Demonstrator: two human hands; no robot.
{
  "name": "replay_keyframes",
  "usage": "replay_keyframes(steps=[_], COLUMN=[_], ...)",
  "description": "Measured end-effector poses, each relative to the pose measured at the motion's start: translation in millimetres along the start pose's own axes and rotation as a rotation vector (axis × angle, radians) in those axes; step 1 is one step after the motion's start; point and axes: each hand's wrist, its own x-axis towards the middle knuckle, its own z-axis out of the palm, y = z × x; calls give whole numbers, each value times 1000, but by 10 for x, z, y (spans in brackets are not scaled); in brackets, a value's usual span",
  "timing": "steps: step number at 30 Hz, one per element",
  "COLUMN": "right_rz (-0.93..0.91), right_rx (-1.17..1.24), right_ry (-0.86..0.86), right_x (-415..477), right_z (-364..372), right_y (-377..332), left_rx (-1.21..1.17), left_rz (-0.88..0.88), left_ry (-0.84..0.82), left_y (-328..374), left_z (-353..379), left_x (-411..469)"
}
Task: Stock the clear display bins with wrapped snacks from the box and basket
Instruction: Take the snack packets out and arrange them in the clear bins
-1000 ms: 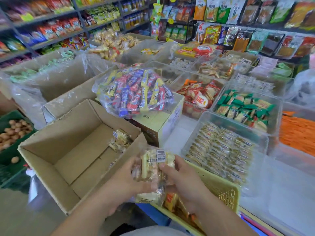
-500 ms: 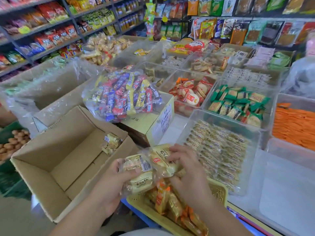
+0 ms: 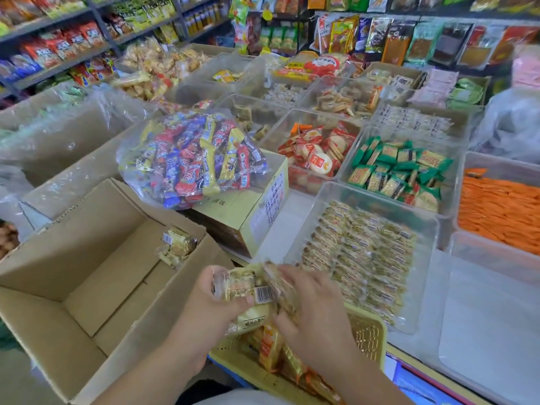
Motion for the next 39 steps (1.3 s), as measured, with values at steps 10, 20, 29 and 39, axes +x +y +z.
replay_keyframes(steps=[10, 20, 29, 39], right_rz=[401, 492, 485, 80], right_rx=[193, -119, -29, 37], right_ry=[13, -147, -613, -319], right_x=[183, 557, 604, 382], right_z=[-19, 97, 207, -41], right_y=[207, 673, 848, 229], left_rx=[-84, -321, -371, -359], left_rz=[-50, -122, -125, -165], left_ry=[-76, -105, -118, -143], left_y=[-47, -154, -165, 20], left_z=[-220, -475, -566, -447], left_x=[323, 424, 411, 271])
